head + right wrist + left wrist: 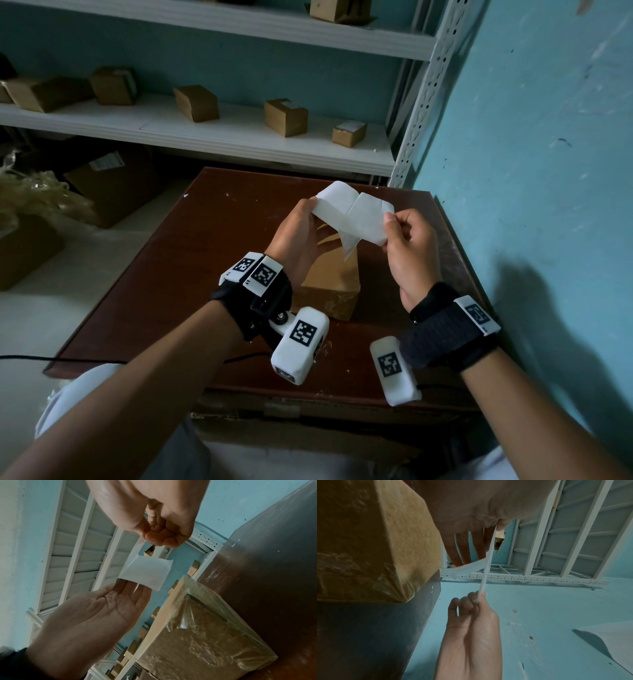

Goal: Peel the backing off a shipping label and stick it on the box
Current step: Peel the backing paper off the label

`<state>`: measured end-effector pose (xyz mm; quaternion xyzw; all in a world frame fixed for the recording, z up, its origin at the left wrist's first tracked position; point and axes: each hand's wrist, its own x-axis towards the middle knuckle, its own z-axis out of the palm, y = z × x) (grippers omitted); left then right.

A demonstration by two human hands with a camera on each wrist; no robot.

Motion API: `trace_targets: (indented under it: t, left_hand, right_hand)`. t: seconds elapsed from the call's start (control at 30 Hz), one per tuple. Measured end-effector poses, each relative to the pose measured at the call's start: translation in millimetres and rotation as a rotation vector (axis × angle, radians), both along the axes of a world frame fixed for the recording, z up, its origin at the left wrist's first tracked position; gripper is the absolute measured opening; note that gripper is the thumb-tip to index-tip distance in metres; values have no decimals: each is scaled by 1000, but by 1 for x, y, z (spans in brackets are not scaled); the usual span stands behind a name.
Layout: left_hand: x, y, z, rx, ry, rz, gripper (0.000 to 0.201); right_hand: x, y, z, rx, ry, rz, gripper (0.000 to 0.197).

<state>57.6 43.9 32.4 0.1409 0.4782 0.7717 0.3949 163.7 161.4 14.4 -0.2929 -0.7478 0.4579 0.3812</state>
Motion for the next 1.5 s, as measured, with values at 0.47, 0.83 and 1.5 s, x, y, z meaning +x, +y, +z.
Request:
trace_targets:
  t: [0.47, 0.83, 1.5]
  left_hand:
    - [-1, 0, 0, -9, 20, 16, 39]
    - [-8, -2, 0, -28, 6, 57, 42]
    - [-12, -3, 3, -31, -2, 66, 40]
  right_hand:
    - [-2, 2, -2, 9, -9, -1, 12]
    - [1, 3, -2, 31, 1, 0, 12]
    - [-1, 4, -2, 21, 7, -5, 12]
